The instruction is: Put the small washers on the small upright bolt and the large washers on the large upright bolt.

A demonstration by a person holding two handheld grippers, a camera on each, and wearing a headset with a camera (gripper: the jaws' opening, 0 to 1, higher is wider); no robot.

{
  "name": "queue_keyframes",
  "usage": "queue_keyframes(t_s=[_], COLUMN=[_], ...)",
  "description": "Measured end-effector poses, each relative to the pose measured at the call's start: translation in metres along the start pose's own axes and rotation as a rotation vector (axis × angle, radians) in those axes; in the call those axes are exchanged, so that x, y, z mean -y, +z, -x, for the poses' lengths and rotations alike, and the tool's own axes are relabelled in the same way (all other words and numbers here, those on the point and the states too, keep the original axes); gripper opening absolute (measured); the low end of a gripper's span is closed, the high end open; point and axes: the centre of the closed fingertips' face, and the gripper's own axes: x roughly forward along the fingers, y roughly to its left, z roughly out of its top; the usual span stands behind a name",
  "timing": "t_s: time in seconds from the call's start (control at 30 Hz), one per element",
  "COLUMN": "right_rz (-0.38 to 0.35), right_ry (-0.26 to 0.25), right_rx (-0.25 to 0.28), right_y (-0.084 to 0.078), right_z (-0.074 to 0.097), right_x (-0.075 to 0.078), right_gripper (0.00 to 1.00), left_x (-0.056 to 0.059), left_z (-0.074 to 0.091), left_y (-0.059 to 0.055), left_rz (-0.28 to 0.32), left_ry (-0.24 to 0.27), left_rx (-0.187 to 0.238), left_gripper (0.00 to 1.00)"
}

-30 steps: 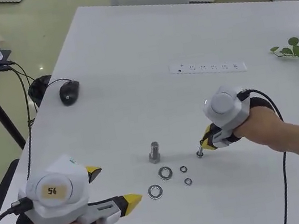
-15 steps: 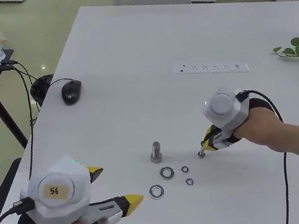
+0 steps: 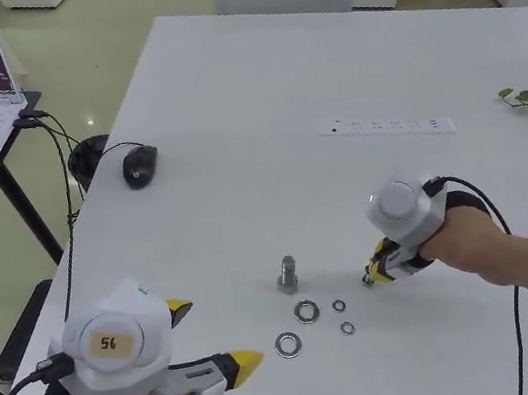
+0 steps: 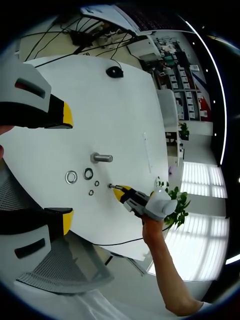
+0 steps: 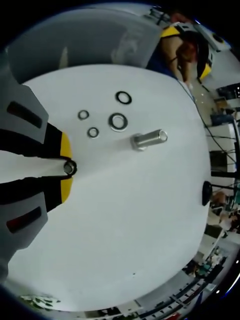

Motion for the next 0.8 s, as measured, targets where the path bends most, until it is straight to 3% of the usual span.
queue_keyframes(t_s=[0.3, 0.5, 0.8], right_rz=[-0.065, -0.082, -0.117], right_ry=[0.001, -0.018, 0.022], right_rx=[0.026, 0.020, -0.003], right_y=[-0.005, -0.019, -0.046], right_z=[-0.006, -0.003, -0.006], right_x=[-0.004, -0.004, -0.028], right_gripper=[0.15, 0.19, 0.19], left_x=[0.003, 0.005, 0.006], left_z=[-0.004, -0.004, -0.002], left_y=[0.004, 0.004, -0.002], left_rz=[-0.005, -0.008, -0.003], left_ry=[-0.009, -0.008, -0.006], left_rx=[0.001, 0.003, -0.001], left_gripper=[0.63, 0.63, 0.63])
